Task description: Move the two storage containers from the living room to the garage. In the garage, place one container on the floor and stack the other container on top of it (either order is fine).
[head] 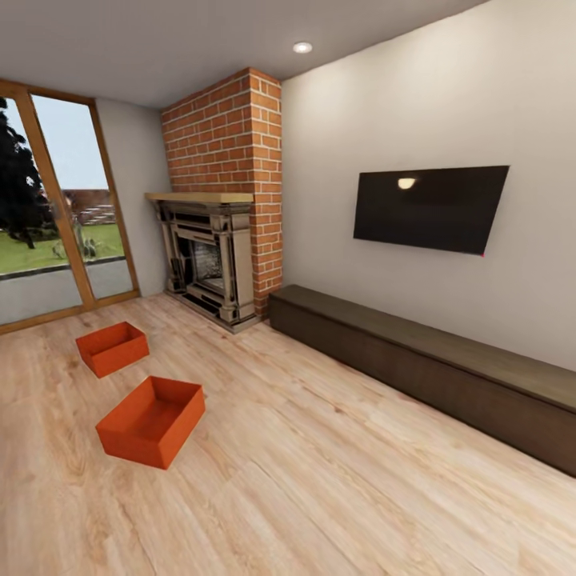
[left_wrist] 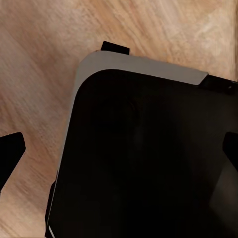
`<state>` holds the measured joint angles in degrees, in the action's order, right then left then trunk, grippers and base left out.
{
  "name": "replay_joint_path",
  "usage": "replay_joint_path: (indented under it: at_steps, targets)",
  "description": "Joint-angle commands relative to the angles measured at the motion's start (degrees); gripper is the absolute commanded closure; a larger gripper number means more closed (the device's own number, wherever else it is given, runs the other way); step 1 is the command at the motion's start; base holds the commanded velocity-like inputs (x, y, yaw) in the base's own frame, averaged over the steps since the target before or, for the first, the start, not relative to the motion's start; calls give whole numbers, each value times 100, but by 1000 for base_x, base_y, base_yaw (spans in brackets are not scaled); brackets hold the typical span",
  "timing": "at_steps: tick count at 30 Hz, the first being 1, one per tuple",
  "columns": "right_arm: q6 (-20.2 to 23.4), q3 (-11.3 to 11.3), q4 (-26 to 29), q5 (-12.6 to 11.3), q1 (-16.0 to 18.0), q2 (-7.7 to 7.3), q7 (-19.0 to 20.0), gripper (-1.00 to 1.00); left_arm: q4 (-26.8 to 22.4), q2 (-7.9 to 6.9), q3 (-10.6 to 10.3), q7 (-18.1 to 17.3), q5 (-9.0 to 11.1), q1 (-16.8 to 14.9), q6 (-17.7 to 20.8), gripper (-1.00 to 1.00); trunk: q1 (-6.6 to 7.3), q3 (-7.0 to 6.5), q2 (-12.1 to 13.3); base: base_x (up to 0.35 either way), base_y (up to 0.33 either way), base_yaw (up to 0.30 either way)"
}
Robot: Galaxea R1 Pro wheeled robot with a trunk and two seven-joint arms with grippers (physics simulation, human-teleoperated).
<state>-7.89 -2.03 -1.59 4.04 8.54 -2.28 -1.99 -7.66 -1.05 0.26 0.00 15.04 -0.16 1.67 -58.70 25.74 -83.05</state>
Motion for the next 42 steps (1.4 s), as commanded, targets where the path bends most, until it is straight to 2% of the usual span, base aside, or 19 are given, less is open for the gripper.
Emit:
replay_joint_path:
  at_steps: [1, 29, 42]
  targets:
    - [-26, -17, -15, 43, 8, 0, -21, -100, -7, 0, 1, 0, 34, -1, 18, -100, -3, 6, -3, 324, -1, 0]
    - [-10, -4, -16, 43, 8, 23, -12, -100, -1, -9, 1, 9, 34, -1, 25, -100, -3, 6, -3, 330, 0, 2]
    - [-13, -26, -14, 44, 8, 17, -20, -100, -2, -9, 1, 4, 34, -1, 24, -100, -3, 6, -3, 336, 0, 241]
